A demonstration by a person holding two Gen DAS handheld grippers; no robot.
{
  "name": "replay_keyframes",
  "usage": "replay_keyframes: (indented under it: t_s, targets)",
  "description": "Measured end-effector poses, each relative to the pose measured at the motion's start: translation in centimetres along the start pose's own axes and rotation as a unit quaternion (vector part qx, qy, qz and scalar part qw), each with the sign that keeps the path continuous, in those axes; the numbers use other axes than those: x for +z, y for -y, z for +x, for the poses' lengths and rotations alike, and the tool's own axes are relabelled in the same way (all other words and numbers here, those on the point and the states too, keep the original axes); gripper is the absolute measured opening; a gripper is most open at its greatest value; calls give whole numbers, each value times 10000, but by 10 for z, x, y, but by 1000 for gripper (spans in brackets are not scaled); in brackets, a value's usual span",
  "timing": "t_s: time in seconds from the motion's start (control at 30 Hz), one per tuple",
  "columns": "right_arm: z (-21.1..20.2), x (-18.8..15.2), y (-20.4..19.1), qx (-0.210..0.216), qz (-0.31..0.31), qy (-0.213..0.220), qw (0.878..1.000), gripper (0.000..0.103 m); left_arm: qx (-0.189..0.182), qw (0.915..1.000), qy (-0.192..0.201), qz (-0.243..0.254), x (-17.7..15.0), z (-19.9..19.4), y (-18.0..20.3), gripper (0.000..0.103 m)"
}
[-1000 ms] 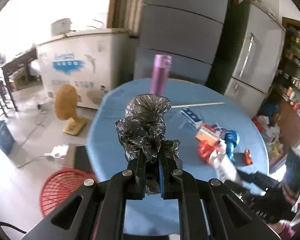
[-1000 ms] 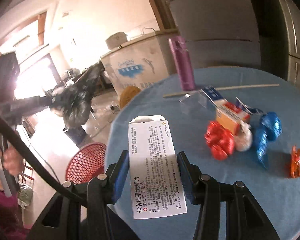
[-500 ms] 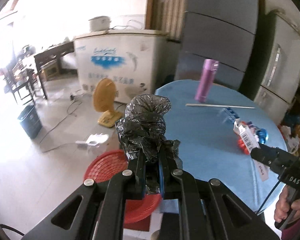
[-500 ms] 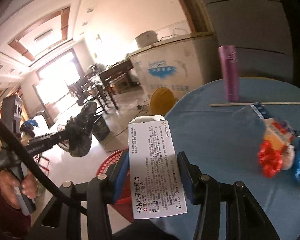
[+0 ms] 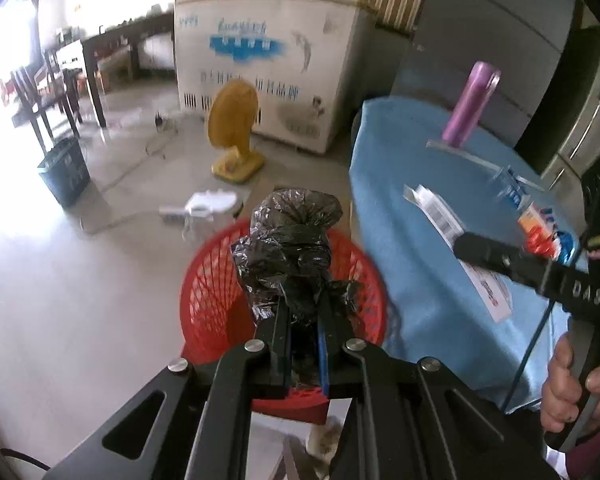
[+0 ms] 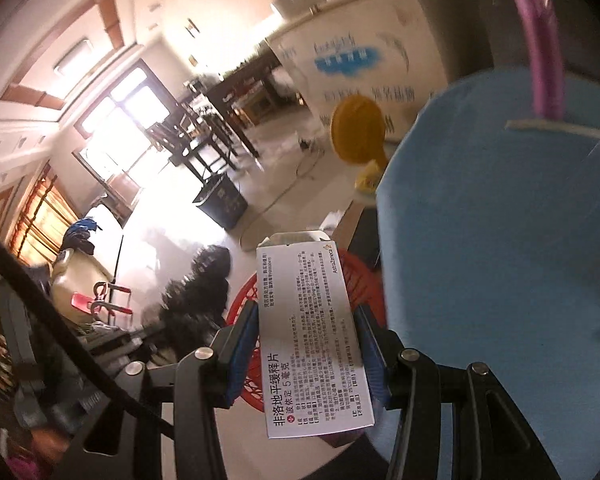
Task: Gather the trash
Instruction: 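Carry the black bag and leaflet to the red basket and release both, then return both tools to the table above the remaining trash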
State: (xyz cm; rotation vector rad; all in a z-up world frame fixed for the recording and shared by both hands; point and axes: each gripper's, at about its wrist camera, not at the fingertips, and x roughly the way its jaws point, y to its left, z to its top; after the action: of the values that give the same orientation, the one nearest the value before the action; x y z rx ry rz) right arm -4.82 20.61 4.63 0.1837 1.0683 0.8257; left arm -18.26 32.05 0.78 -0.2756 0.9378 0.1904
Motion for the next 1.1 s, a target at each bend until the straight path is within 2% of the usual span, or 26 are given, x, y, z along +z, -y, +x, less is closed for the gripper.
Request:
replay_keyframes:
  t_s: [0.3,0.37,0.43,0.5,0.57,0.67,0.87,0.97,1.03,1.1]
  targets:
    - [82,2,24,106,565,-725,9957,55,91,9970,-745,-185,-19,54,-14,13]
    - [94,1,32,172,716,-874,9934,60,95,9962,-846,-200,-20,60,-13,26]
    - [100,0,39,300,869,-894,9917,62,95,9958,-880,-229,-20,61,-14,49]
    - [101,-1,42,284,908,-819,9921,62,212,9963,-819,-171,-19,59,-11,54]
    - [96,0,43,223,880,-708,9933,62,325,9967,-738,-60,-16,54,-6,55]
    - [78,3,43,227,856,-408,9952,62,467,9974,-543,84,-8,43,4,61]
    - [-8,5,35,-171,376,459,9981,62,715,9951,131,663,13,6,46,65]
    - [-54,7,30,-438,129,939,9945,62,796,9893,625,1048,23,-21,77,67]
    - [-84,7,27,-605,-5,1252,9903,69,832,9841,907,1282,28,-37,96,69]
    - [-112,5,25,-795,-124,1561,9845,70,860,9769,1235,1515,32,-54,117,71]
